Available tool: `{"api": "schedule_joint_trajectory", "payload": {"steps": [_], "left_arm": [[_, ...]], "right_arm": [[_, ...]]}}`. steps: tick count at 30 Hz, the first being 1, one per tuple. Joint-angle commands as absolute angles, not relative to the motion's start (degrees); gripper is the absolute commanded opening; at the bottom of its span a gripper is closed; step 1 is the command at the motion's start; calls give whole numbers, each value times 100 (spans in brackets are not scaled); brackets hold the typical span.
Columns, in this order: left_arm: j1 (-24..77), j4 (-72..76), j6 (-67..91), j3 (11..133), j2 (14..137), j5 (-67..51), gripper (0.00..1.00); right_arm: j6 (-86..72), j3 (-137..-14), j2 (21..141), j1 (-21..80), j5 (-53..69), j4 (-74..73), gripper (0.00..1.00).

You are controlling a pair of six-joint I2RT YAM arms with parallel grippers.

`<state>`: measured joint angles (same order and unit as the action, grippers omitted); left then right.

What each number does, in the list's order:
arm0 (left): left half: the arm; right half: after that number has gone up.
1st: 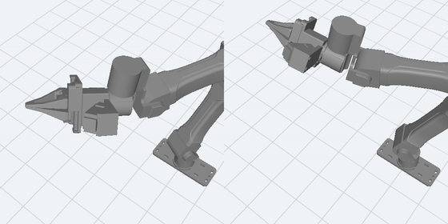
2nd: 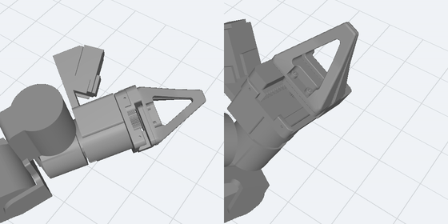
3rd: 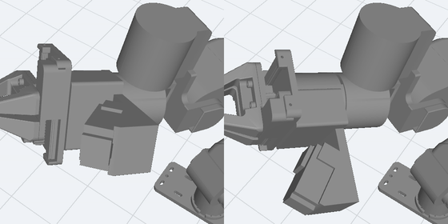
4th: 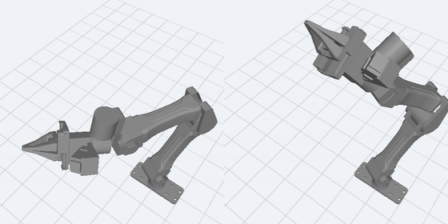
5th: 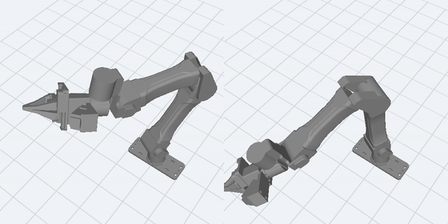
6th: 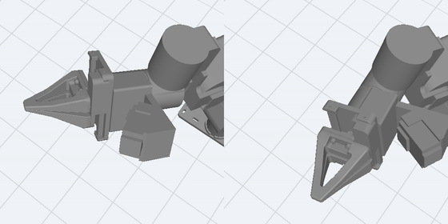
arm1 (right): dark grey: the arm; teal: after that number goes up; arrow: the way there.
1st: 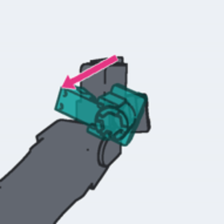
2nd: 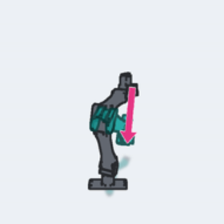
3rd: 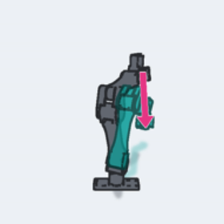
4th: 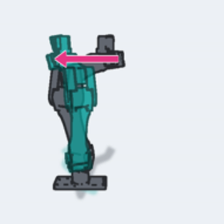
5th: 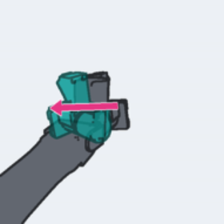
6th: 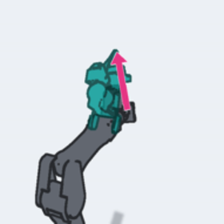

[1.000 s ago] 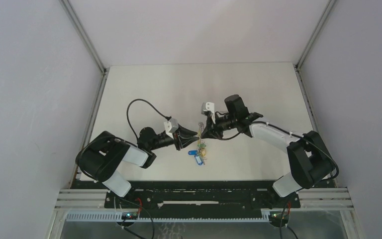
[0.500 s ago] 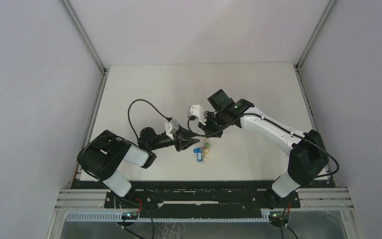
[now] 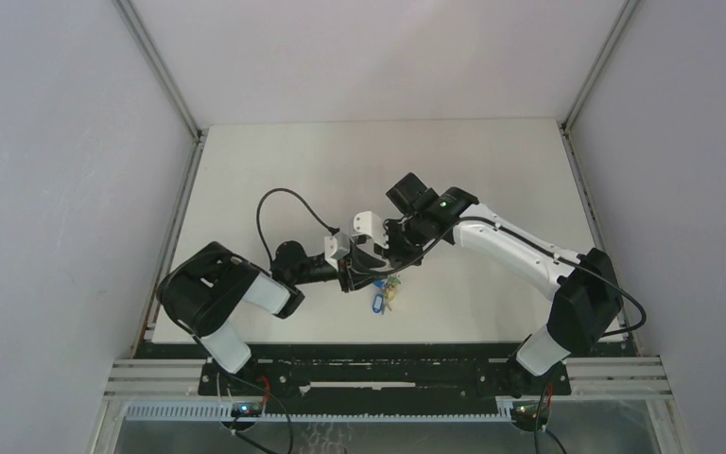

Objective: Put the keys on the keyring

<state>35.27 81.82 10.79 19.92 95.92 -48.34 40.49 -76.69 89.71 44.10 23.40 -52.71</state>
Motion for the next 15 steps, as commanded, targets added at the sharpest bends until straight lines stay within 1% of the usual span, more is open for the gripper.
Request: {"api": "schedule_joint_trajectory", "payload": {"steps": [1, 6, 15], "left_arm": [[3585, 8446, 901, 2240, 9640, -4960, 37], [3587, 8441, 896, 2235, 9642, -4962, 35], [3612, 8446, 896, 2241, 9616, -5027, 25]], "right_arm": [[4298, -7954, 8877, 4518, 2409, -5309, 0], [4382, -7954, 8853, 4587, 2543, -5294, 0], [4393, -7954, 8895, 4614, 2635, -5292, 0]]}}
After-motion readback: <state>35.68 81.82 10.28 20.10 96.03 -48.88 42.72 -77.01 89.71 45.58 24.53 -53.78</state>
